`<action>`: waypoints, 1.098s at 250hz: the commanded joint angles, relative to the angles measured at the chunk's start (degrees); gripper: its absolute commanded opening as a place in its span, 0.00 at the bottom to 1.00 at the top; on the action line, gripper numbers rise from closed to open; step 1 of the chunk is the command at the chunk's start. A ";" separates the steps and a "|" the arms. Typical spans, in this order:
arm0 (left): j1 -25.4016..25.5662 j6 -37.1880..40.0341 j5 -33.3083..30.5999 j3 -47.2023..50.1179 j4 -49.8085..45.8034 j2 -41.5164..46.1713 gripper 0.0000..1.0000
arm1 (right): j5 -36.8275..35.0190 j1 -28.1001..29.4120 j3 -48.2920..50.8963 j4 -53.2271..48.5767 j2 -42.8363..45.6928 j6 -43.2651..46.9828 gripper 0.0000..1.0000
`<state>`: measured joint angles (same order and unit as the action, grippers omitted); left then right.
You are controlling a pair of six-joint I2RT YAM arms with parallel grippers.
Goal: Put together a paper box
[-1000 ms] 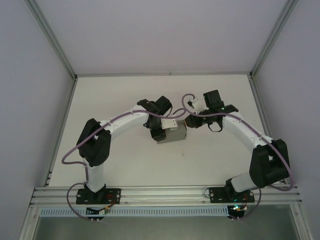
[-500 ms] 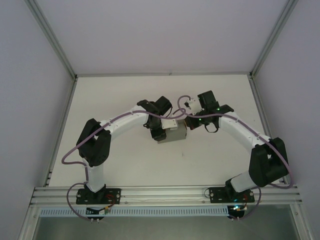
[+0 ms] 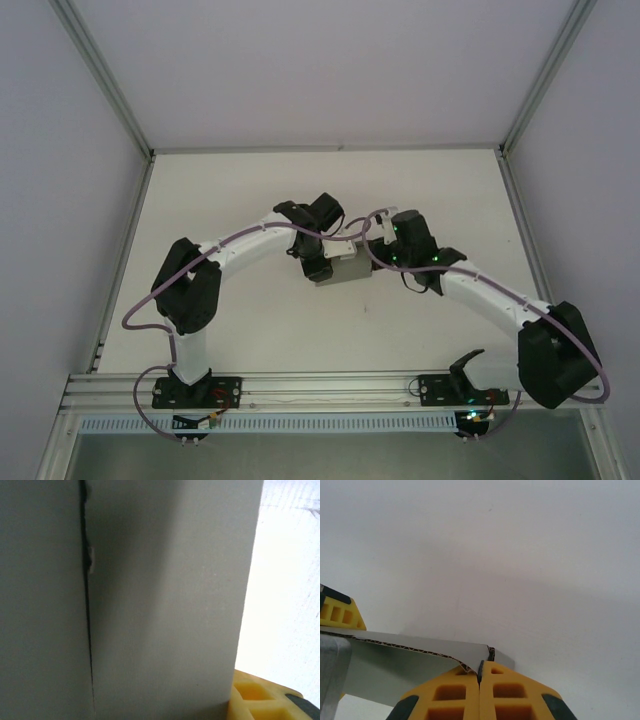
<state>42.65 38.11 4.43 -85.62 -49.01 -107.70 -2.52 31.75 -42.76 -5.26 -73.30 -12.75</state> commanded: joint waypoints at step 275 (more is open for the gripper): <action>-4.98 -28.54 -3.50 16.90 13.90 19.99 0.17 | -12.33 8.79 0.77 -0.62 -3.44 -2.57 0.00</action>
<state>37.74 13.50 -0.86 -67.64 -34.26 -87.05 -14.68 39.97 -41.67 0.78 -75.46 -14.17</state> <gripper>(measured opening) 0.260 0.045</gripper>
